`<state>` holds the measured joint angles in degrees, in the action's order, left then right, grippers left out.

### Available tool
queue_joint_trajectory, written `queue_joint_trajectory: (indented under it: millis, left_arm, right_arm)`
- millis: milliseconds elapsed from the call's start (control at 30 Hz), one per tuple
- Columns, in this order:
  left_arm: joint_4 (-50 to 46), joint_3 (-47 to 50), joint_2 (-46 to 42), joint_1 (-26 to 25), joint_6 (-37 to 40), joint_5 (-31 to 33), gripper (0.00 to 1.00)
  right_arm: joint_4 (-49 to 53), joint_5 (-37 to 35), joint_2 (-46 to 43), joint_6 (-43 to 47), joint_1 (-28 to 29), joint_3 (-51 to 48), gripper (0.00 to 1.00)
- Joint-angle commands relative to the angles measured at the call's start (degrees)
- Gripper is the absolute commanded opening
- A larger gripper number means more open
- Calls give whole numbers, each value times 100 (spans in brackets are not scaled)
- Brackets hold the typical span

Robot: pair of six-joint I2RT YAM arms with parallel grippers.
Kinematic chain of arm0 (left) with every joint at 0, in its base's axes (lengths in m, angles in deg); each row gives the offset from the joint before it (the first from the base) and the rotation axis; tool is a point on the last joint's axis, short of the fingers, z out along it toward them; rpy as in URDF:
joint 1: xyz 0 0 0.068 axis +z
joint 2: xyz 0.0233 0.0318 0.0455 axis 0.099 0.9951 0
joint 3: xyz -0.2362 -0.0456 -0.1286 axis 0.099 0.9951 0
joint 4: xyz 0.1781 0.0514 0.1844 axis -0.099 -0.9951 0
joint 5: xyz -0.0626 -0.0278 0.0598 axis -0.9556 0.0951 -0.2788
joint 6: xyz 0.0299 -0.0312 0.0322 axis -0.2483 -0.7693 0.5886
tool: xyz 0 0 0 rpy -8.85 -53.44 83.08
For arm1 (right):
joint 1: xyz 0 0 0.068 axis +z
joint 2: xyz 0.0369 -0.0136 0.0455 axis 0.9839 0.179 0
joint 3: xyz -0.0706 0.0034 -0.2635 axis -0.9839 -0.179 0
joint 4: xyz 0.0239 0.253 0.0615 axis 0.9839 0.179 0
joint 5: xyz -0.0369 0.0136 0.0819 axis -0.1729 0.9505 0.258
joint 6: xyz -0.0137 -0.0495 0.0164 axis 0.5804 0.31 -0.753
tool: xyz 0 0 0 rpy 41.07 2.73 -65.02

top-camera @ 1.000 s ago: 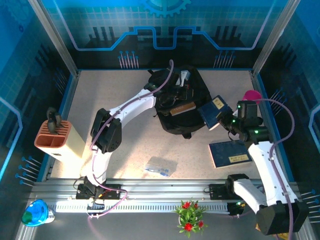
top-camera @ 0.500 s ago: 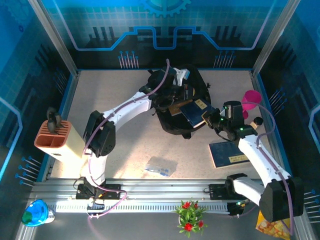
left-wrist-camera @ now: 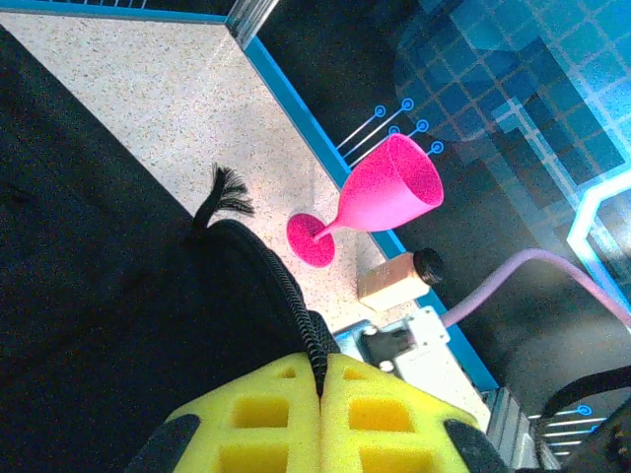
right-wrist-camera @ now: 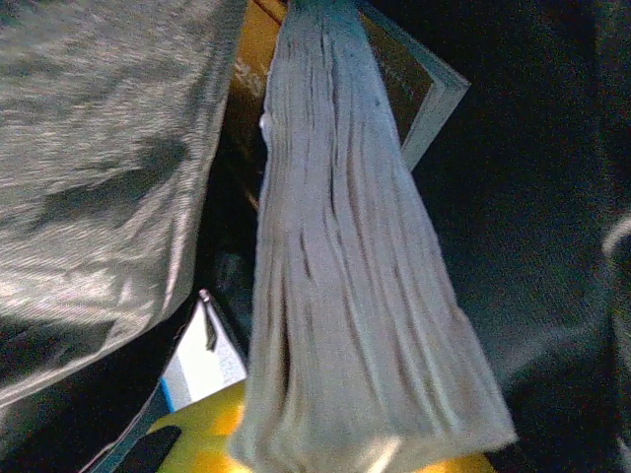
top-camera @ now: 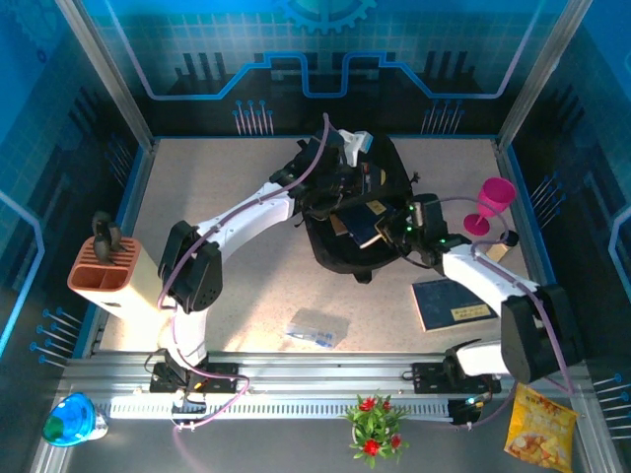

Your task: Pack the student bag

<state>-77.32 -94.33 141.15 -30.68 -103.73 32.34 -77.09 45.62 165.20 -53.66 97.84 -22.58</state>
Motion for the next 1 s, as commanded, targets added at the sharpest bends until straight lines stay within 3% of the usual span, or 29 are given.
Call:
queue_joint_trajectory:
  millis: [0, 133, 267, 533, 767, 967]
  left_arm:
    - [399, -16, -355, 10, -136, -94, 0]
    - [430, 69, -422, 15, -191, 27, 0]
    - [498, 212, -511, 77, -289, 156, 0]
    - [610, 411, -621, 215, -556, 288, 0]
    - [682, 558, -586, 296, -713, 300, 0]
    - [708, 636, -540, 358, -753, 325, 0]
  right_arm:
    - [-516, -844, 383, -303, 258, 238, 3]
    - [-944, -1229, 1068, -249, 340, 476, 6]
    - [-1508, -692, 1803, -489, 266, 704, 11]
    - [-1774, -736, 2536, -169, 434, 1070, 21]
    - [-1688, -680, 1814, 235, 418, 544, 54]
    - [-1249, -559, 360, 562, 411, -200, 68]
